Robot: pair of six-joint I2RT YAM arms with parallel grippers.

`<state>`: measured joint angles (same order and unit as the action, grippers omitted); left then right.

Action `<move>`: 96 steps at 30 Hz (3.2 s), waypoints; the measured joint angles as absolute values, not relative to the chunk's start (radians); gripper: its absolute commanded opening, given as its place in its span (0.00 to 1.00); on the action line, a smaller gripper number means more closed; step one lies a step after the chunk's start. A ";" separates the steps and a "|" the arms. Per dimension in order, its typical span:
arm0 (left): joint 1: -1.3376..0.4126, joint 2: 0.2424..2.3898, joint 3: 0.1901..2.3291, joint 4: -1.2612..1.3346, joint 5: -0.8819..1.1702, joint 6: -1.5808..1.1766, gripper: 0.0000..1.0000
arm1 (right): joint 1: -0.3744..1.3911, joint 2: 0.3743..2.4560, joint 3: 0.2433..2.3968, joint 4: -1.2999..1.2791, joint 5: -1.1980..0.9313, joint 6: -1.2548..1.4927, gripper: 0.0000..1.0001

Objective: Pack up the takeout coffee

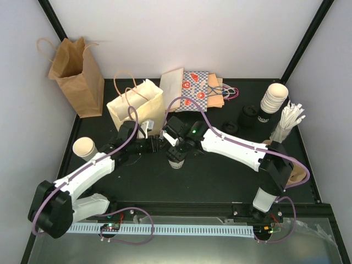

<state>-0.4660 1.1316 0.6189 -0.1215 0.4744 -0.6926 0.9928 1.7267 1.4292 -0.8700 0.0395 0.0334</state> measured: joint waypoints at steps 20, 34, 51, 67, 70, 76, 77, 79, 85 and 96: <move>-0.466 0.948 0.514 -0.173 0.494 -0.723 0.58 | 1.060 1.628 1.288 -0.784 0.012 0.088 0.69; -0.466 0.948 0.482 -0.172 0.538 -0.745 0.57 | 1.107 1.612 1.263 -0.752 0.020 0.104 0.69; -0.466 0.901 0.427 -0.187 0.580 -0.758 0.49 | 1.168 1.573 1.219 -0.739 0.019 0.104 0.69; -0.472 0.903 0.367 -0.170 0.616 -0.784 0.40 | 1.171 1.568 1.209 -0.727 0.022 0.104 0.69; -0.474 0.905 0.367 -0.168 0.618 -0.784 0.40 | 1.171 1.568 1.209 -0.727 0.023 0.105 0.69; -0.496 0.900 0.363 -0.164 0.601 -0.799 0.40 | 1.172 1.570 1.211 -0.728 0.027 0.114 0.69; -0.502 0.897 0.360 -0.162 0.594 -0.804 0.40 | 1.172 1.570 1.211 -0.729 0.028 0.115 0.69; -0.519 0.886 0.353 -0.156 0.574 -0.817 0.39 | 1.173 1.570 1.211 -0.732 0.028 0.118 0.69; -0.556 0.852 0.349 -0.172 0.524 -0.850 0.39 | 1.179 1.570 1.213 -0.743 0.036 0.133 0.69; -0.595 0.745 0.298 -0.212 0.497 -0.907 0.38 | 1.183 1.570 1.213 -0.745 0.049 0.141 0.68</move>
